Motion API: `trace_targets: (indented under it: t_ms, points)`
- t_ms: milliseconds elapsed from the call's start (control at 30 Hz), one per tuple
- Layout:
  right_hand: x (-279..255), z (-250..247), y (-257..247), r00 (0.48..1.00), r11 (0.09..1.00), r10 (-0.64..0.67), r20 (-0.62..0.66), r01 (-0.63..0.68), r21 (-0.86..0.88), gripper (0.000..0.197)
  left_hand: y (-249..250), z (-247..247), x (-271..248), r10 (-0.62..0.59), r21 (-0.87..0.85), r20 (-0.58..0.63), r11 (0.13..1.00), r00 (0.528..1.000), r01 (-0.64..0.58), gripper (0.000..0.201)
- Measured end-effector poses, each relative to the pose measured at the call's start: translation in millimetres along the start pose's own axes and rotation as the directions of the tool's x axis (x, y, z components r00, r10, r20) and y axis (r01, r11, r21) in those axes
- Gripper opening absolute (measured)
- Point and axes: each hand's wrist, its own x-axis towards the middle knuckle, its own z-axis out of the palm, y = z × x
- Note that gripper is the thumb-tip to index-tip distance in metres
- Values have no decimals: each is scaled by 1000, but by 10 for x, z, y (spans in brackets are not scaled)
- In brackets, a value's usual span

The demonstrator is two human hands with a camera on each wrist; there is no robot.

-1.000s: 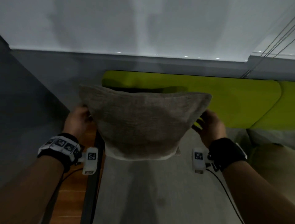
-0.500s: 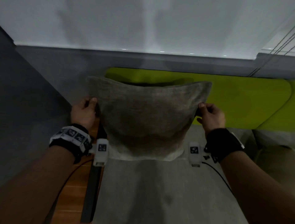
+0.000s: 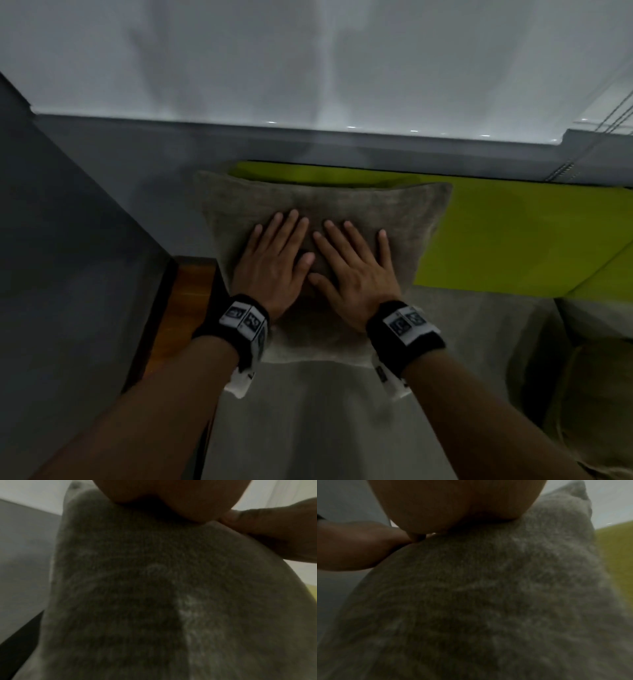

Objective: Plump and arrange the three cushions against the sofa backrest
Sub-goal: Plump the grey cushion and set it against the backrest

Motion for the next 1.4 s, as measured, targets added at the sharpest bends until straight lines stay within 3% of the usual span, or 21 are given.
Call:
trace_targets:
  t_ms: [133, 233, 500, 567, 633, 700, 733, 800, 833, 867, 933, 1067, 1167, 1233, 1267, 1333, 1400]
  points:
    - [341, -73, 179, 987, 987, 159, -13, -159, 2, 75, -204, -35, 322, -84, 34, 23, 996, 996, 83, 65]
    - [479, -65, 307, 978, 979, 205, 32, -205, 4, 82, -400, -18, 471, -166, 27, 70, 986, 984, 164, 69]
    - [625, -140, 657, 919, 921, 376, 119, -385, 63, 87, -663, -18, 596, -289, -9, 15, 957, 957, 289, 72]
    - [570, -175, 738, 890, 892, 435, 134, -446, 68, 86, -701, -44, 553, -389, -95, -10, 917, 921, 386, 77]
    - [449, -243, 842, 863, 837, 505, 26, -497, 227, 83, -742, -120, 483, -490, -325, -33, 829, 871, 455, 83]
    - [299, -291, 1017, 796, 737, 583, -163, -433, 519, 88, -768, -252, 434, -599, -605, -36, 650, 800, 459, 76]
    - [229, -301, 1112, 753, 645, 629, -195, -365, 671, 90, -783, -332, 418, -654, -710, -29, 546, 756, 445, 69]
    - [120, -327, 1240, 690, 312, 720, -72, -229, 922, 80, -889, -441, 390, -718, -855, -6, 365, 696, 369, 52]
    - [94, -345, 1289, 699, 152, 715, 6, -164, 975, 65, -959, -469, 376, -719, -891, -15, 325, 695, 317, 43]
    - [73, -370, 1321, 712, 71, 701, 37, -121, 990, 45, -997, -503, 356, -698, -903, -40, 332, 715, 274, 34]
    - [44, -471, 1330, 713, 112, 701, -11, -95, 989, 19, -1108, -527, 311, -647, -874, -97, 420, 756, 247, 20]
    - [-26, -574, 1405, 657, 148, 752, -61, -77, 986, 23, -1185, -612, 213, -648, -861, -145, 455, 748, 227, 16]
    - [21, -514, 1425, 609, 231, 789, -82, -170, 958, 29, -1097, -657, 209, -652, -821, -146, 500, 744, 277, 15]
    - [11, -519, 1360, 573, 424, 790, -217, -256, 869, 34, -1023, -669, 207, -664, -760, -204, 570, 720, 311, 20]
    - [-23, -534, 1308, 551, 560, 758, -349, -277, 780, 38, -969, -676, 190, -652, -726, -265, 619, 710, 298, 29]
    - [-119, -601, 1093, 565, 817, 539, -625, -171, 550, 53, -808, -691, 106, -541, -635, -443, 752, 715, 175, 41]
    - [-211, -575, 730, 657, 959, 205, -726, 14, 283, 52, -509, -656, -32, -331, -497, -557, 868, 762, 14, 38]
